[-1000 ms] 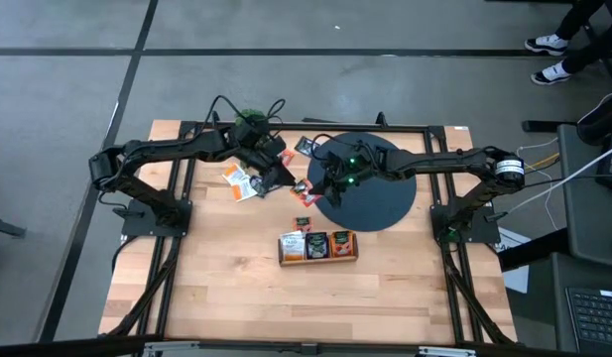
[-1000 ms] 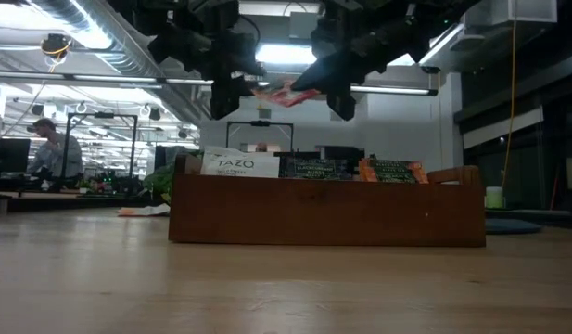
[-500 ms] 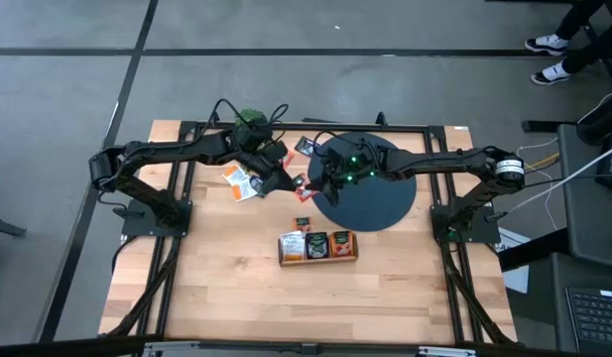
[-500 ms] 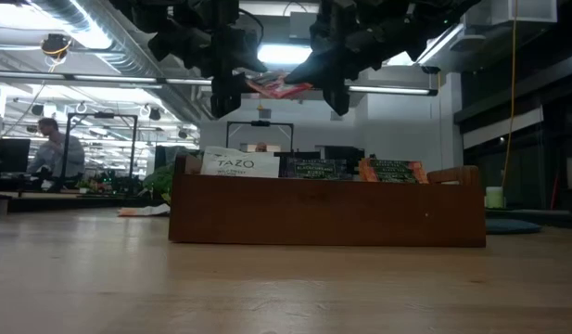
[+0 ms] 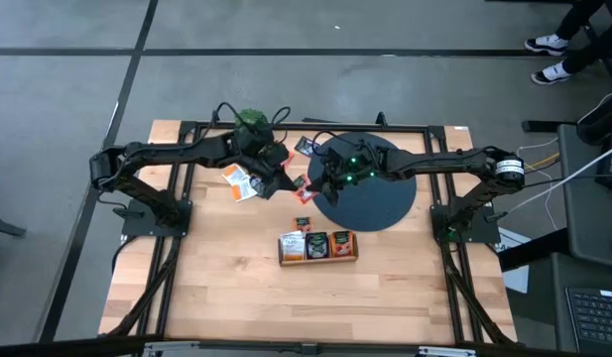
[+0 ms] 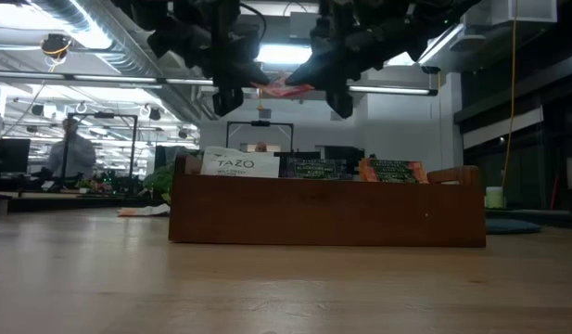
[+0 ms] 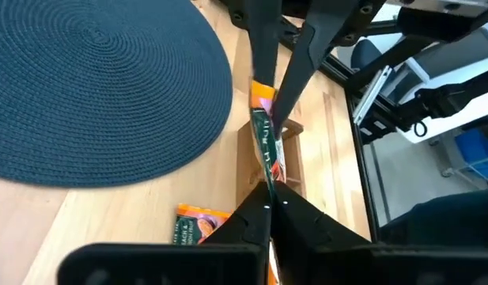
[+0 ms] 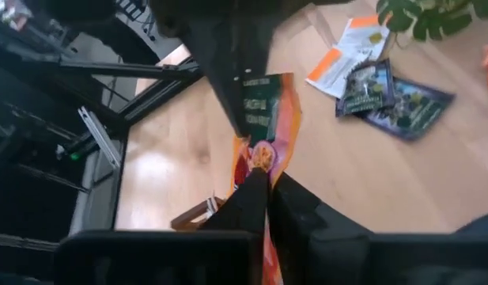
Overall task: Pick & Place Tea
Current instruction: Put the orange tea bag into the right section of the wooden organizer
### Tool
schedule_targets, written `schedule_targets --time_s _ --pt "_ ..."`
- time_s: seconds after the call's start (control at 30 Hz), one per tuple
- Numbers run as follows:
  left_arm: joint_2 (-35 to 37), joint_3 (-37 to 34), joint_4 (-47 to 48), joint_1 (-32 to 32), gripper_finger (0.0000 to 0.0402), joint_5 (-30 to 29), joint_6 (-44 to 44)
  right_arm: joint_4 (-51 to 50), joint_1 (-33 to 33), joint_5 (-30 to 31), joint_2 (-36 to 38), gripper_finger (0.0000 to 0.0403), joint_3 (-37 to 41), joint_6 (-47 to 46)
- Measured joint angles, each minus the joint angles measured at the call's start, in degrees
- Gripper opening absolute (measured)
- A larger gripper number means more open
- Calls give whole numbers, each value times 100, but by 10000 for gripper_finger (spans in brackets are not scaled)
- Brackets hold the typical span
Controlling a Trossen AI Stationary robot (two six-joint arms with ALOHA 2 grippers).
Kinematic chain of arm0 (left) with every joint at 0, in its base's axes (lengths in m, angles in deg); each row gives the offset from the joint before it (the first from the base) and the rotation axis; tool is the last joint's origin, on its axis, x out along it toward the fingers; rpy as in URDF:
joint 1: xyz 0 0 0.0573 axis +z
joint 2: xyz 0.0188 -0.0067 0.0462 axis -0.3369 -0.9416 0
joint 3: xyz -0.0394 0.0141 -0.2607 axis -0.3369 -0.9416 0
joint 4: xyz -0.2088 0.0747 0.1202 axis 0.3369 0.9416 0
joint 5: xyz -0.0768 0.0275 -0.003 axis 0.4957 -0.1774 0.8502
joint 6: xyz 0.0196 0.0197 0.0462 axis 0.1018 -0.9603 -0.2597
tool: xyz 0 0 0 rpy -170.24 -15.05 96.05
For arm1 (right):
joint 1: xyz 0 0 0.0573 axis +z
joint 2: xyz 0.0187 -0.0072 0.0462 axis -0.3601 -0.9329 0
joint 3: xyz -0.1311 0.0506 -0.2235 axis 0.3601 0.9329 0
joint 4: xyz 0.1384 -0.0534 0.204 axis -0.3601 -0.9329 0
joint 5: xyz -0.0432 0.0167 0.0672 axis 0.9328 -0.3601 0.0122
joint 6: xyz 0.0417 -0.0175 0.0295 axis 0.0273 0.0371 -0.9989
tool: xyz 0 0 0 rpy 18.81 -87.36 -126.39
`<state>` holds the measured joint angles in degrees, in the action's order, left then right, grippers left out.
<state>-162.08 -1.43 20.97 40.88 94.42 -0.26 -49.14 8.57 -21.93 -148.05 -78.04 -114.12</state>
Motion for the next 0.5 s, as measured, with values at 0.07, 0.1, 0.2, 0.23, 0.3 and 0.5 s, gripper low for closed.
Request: schedule_targets --time_s 0.07,0.1,0.2,0.23,0.3,0.5 --pt "0 0 -4 -96 3 -44 3 -74 0 -29 3 33 0 -161" --pt "0 0 -2 -151 3 -46 29 -184 0 -75 39 41 0 -205" --pt "0 0 24 -324 3 -110 42 -644 -4 -164 211 70 0 -215" --pt "0 0 51 -380 3 -145 44 -864 -2 -164 290 79 0 -212" --pt "0 0 66 -488 3 -223 44 -1121 2 -158 456 97 0 -211" --pt "-2 69 122 -905 3 -491 246 -1961 17 66 1106 132 0 -236"
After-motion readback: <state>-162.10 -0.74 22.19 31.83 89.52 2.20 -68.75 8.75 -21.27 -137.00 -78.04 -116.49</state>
